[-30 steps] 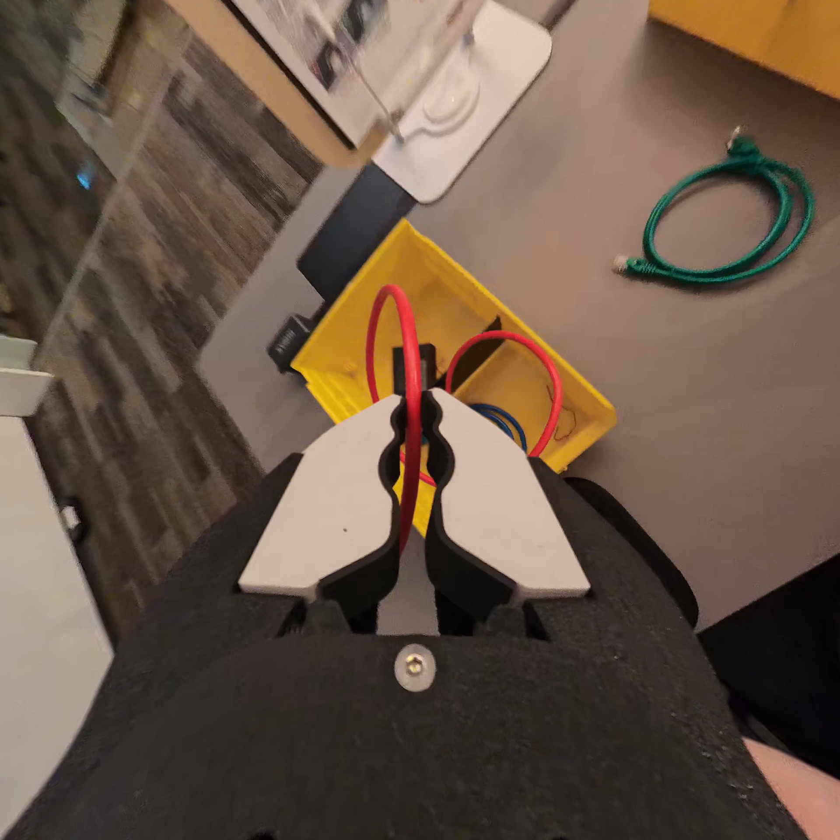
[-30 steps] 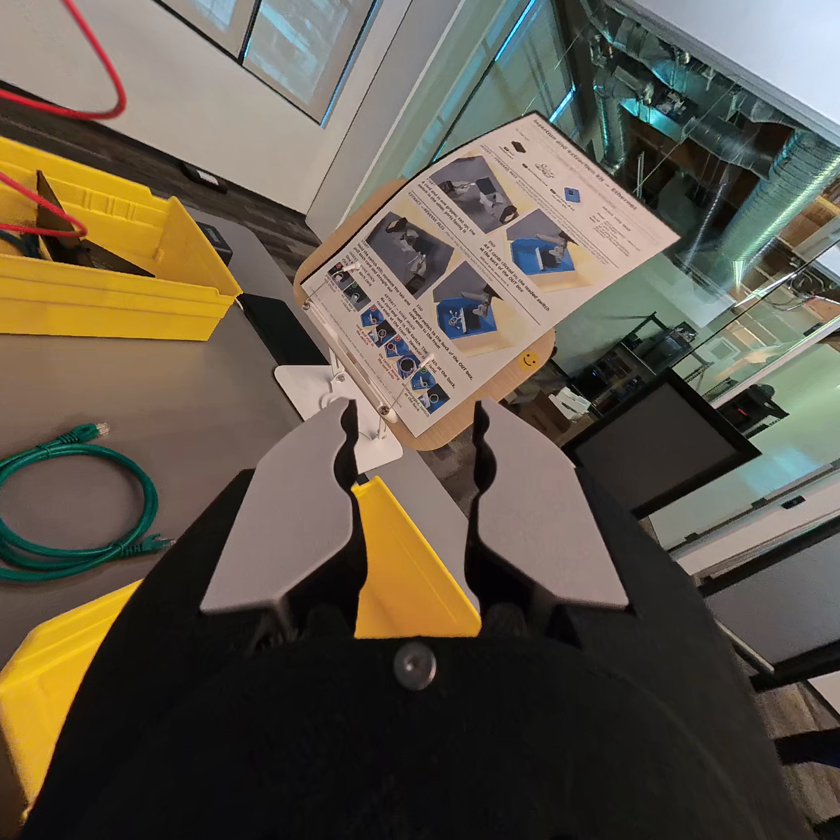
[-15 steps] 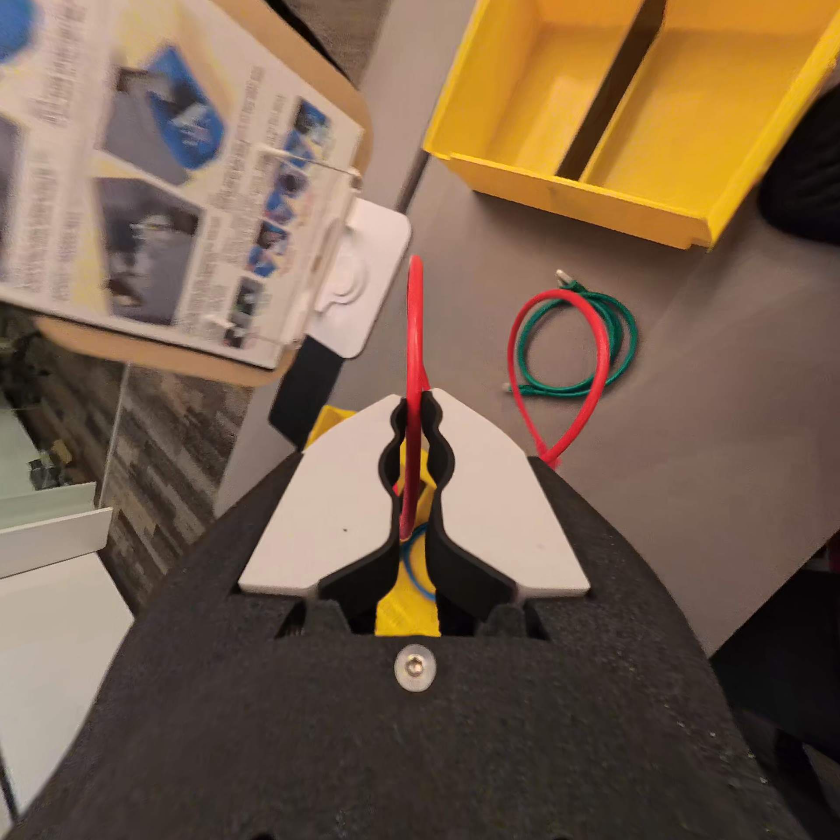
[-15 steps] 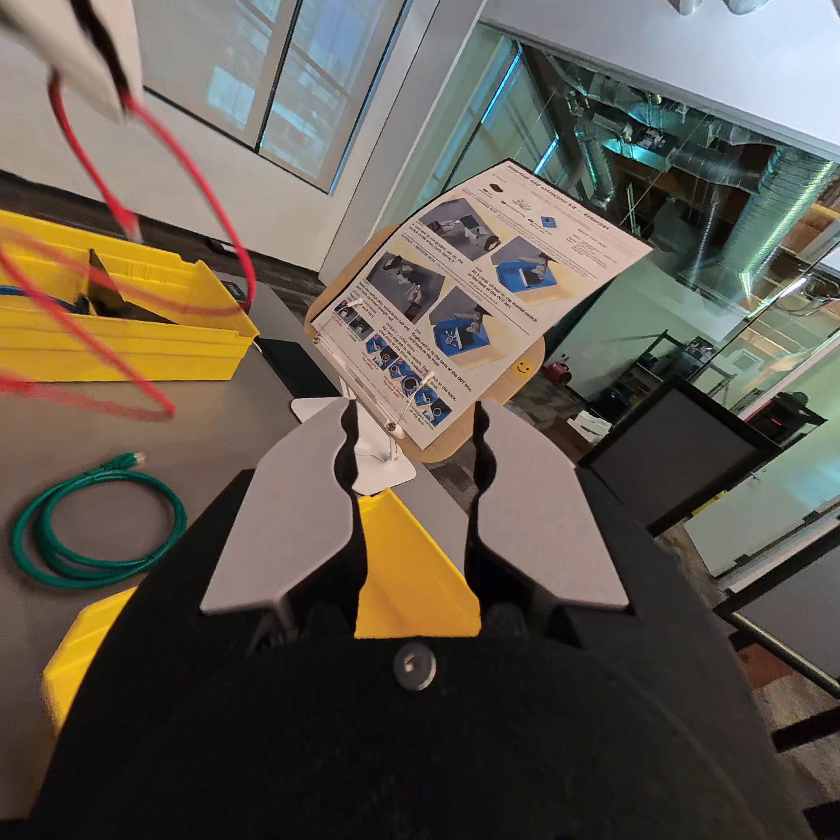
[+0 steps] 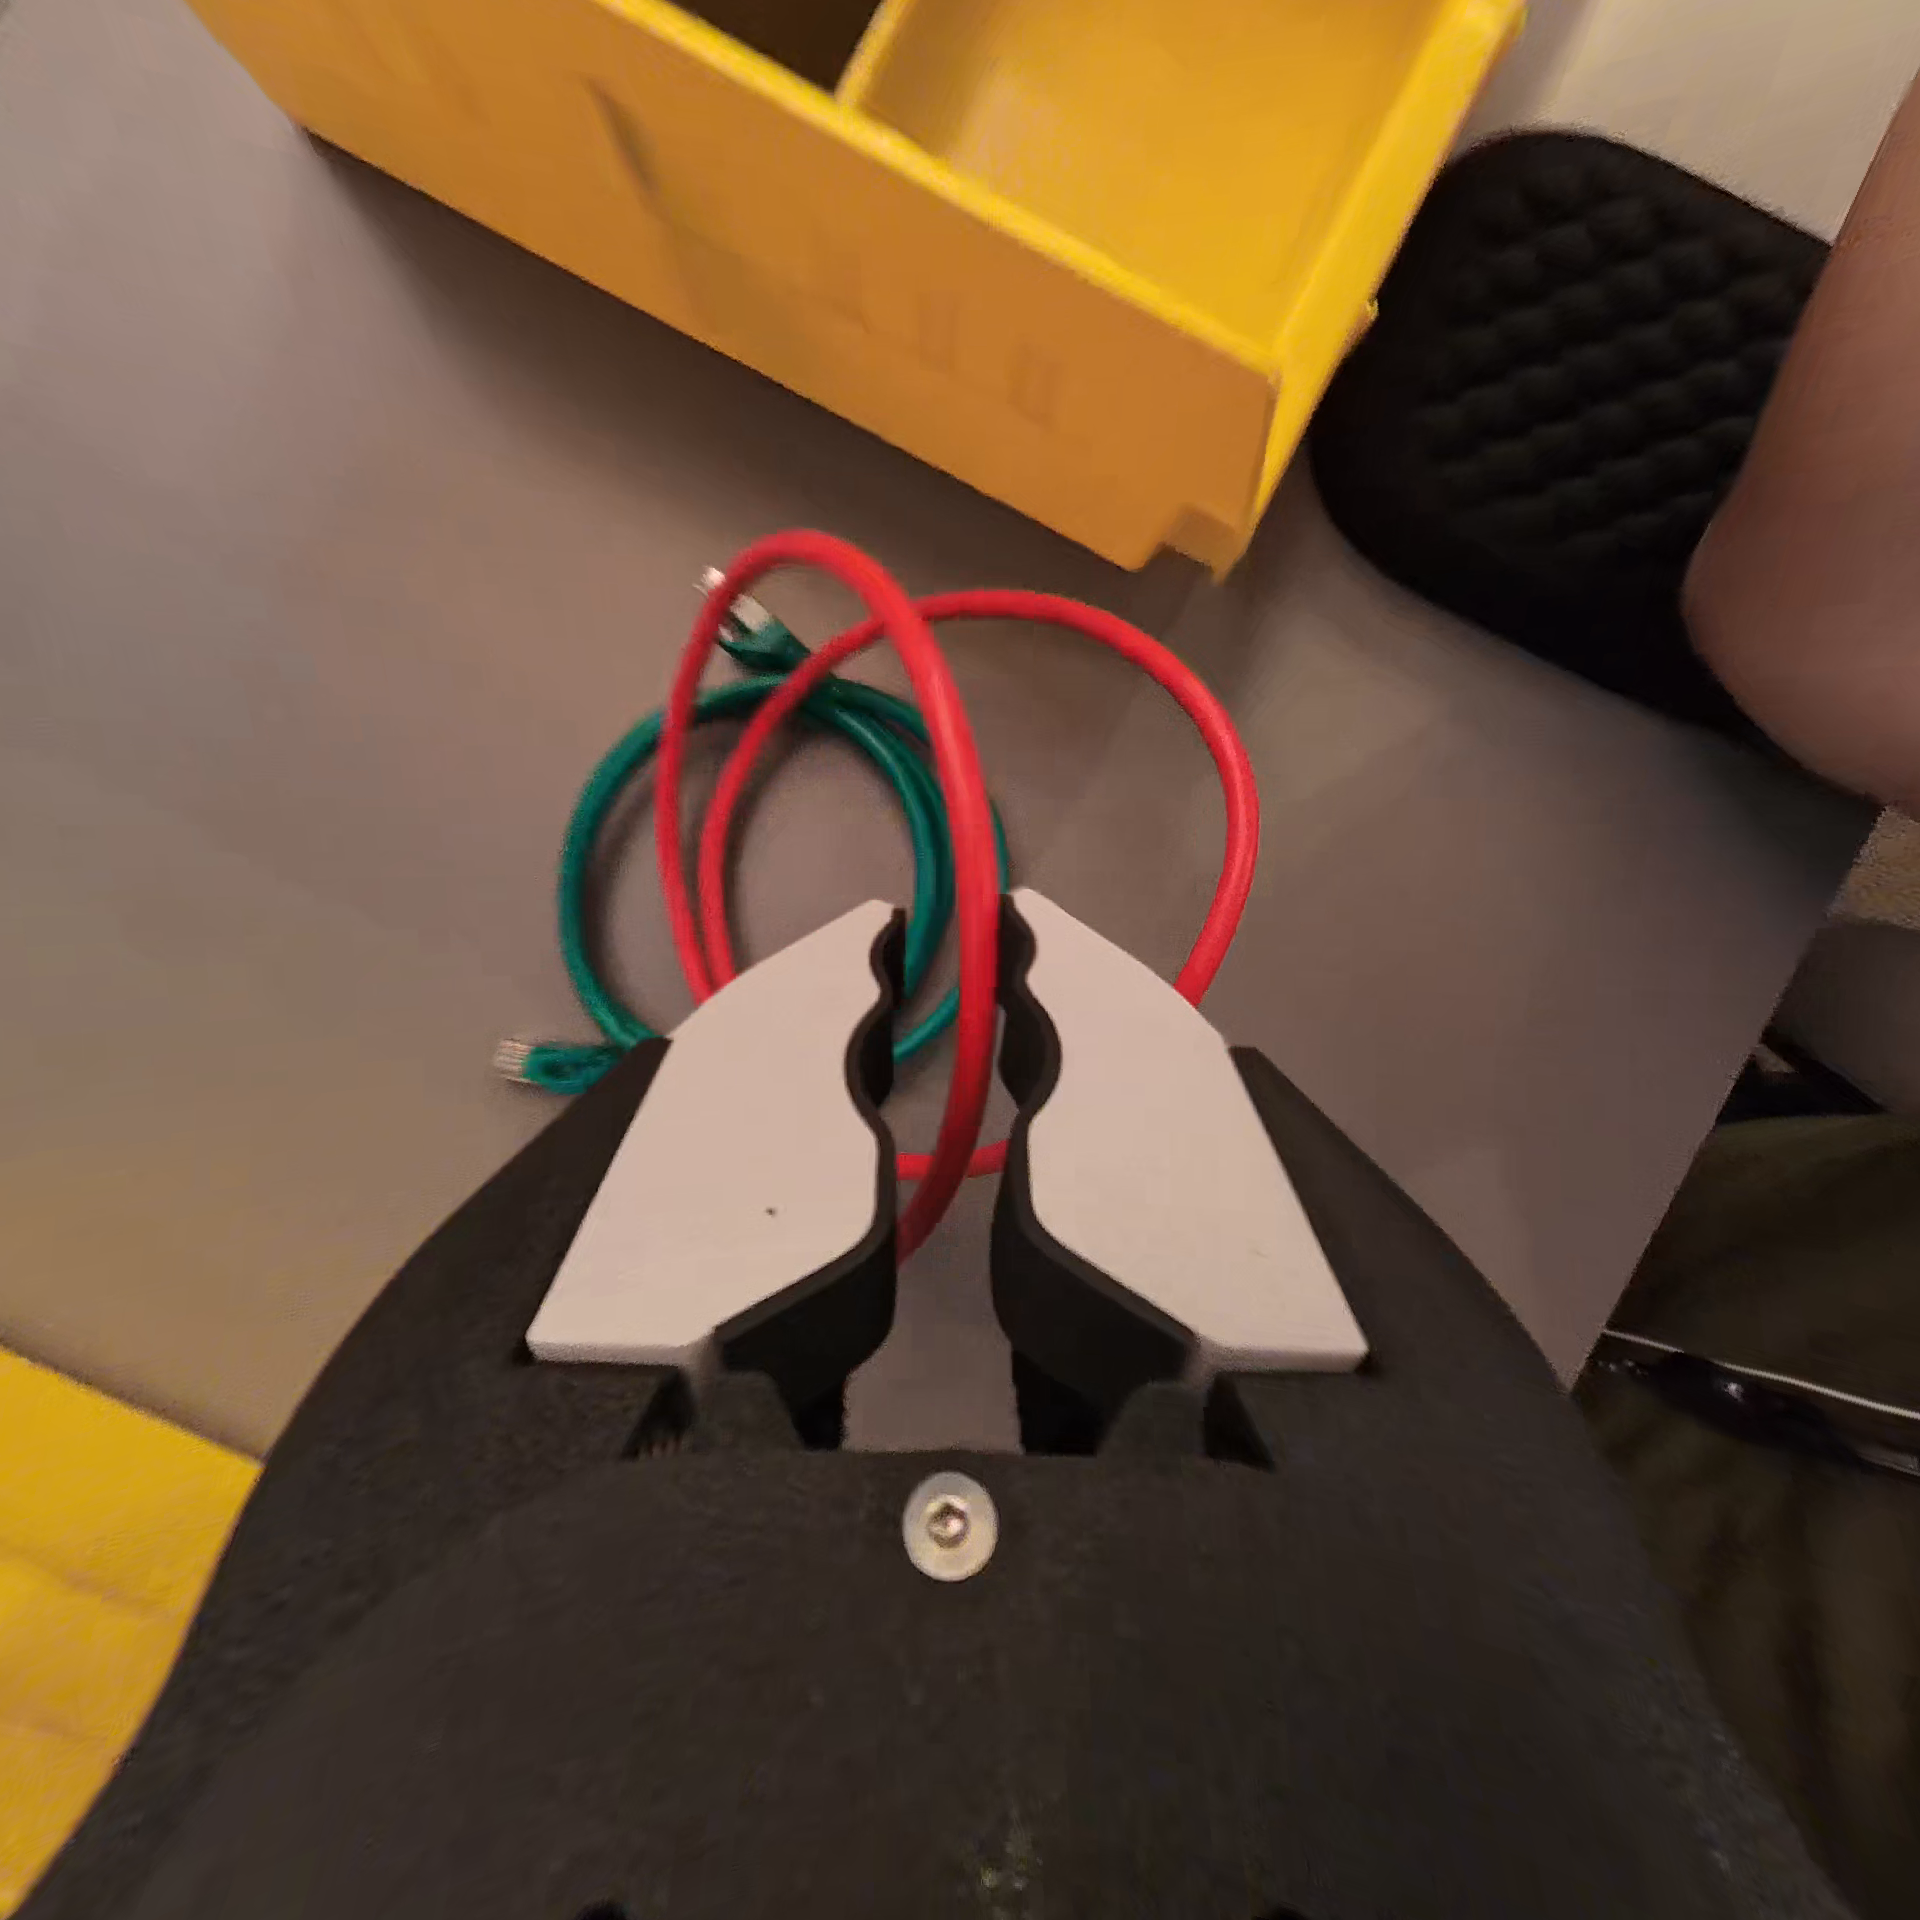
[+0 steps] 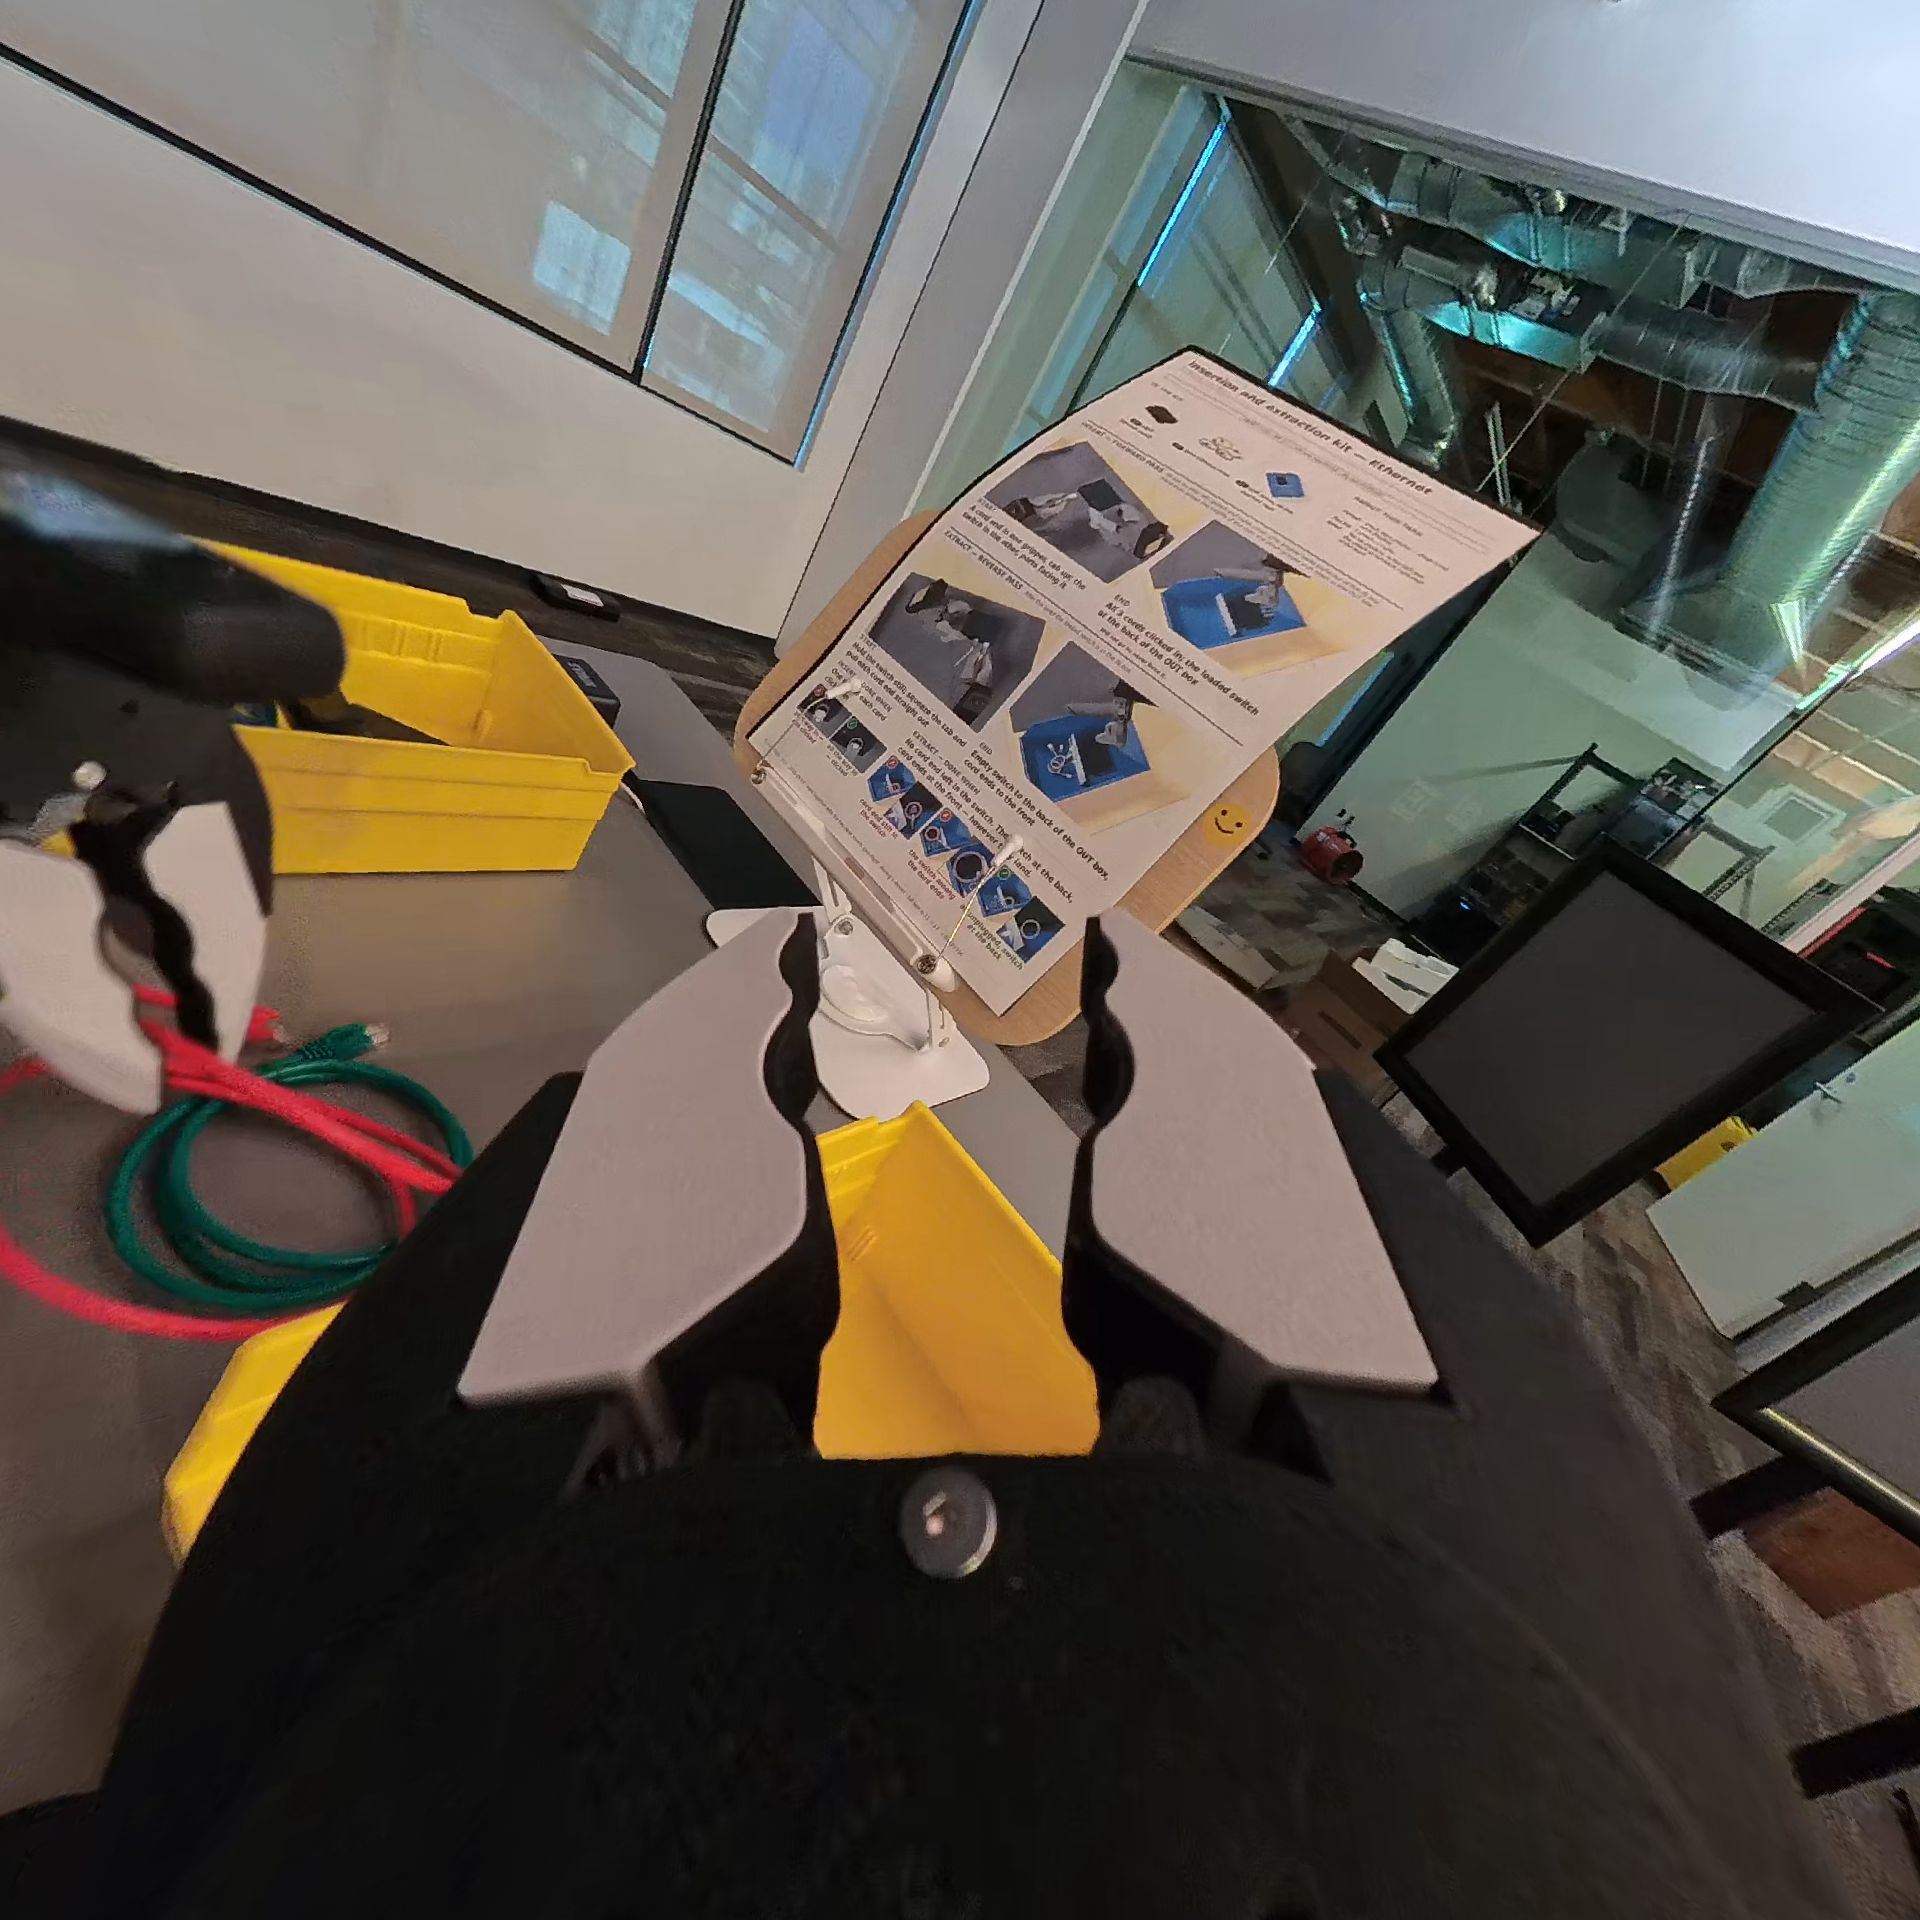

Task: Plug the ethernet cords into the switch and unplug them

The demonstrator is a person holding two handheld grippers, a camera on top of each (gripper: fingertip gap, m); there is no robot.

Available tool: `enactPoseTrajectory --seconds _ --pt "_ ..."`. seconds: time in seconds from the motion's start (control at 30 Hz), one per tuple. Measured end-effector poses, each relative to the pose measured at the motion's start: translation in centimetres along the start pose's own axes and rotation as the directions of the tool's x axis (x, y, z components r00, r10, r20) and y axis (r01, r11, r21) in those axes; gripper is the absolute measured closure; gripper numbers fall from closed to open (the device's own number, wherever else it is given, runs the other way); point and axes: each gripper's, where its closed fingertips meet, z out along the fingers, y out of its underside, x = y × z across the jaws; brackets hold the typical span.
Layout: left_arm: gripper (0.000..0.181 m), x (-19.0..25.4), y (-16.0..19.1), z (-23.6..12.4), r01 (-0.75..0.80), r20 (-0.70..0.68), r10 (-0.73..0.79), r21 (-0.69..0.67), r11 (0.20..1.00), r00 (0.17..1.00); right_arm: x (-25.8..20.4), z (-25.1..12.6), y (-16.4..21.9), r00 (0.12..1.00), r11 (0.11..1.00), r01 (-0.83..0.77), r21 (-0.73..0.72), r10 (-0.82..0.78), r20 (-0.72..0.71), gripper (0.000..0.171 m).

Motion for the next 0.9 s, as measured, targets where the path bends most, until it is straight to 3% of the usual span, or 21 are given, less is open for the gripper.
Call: enactPoseTrajectory --seconds 0.13,0.23,0.4,0.47,0.57,0.67,0.8,0.9 --pt "0.141 0.4 3.5 2.9 -0.096 0.106 0.104 -0.075 0.993 0.989 0.2 -0.1 0.2 1.000 1.000 -0.011 -0.002 0.011 -0.001 0.121" --pt "0.111 0.2 3.6 3.3 -0.091 0.167 0.085 0.031 0.995 0.982 0.2 -0.2 0.3 1.000 1.000 -0.013 -0.006 0.013 -0.004 0.122" --pt "0.099 0.6 0.9 -2.3 0.039 0.070 -0.076 0.428 0.903 0.995 0.1 0.1 0.5 1.000 1.000 -0.022 -0.010 0.022 0.005 0.121" --pt "0.108 -0.4 1.4 -6.1 0.041 0.093 -0.095 0.465 0.884 0.991 0.0 0.5 0.8 1.000 0.999 -0.024 -0.028 0.025 0.010 0.121" --pt "0.115 -5.7 5.7 -11.4 0.022 0.313 -0.139 0.350 0.936 0.940 -0.1 1.0 1.7 1.000 0.997 -0.011 -0.080 0.012 0.008 0.121" --pt "0.126 -11.9 12.1 -15.3 0.143 0.479 -0.224 0.200 0.969 0.849 -0.1 1.3 2.3 1.000 0.993 0.003 -0.122 -0.003 0.003 0.121" --pt "0.134 -14.6 18.9 -13.4 0.373 0.403 -0.319 -0.059 0.926 0.858 0.0 1.3 2.1 1.000 0.993 -0.002 -0.115 0.001 -0.007 0.122" --pt "0.135 -15.9 21.2 -10.8 0.443 0.404 -0.348 -0.166 0.881 0.846 0.0 1.3 2.1 1.000 0.993 -0.003 -0.117 0.002 -0.011 0.122"
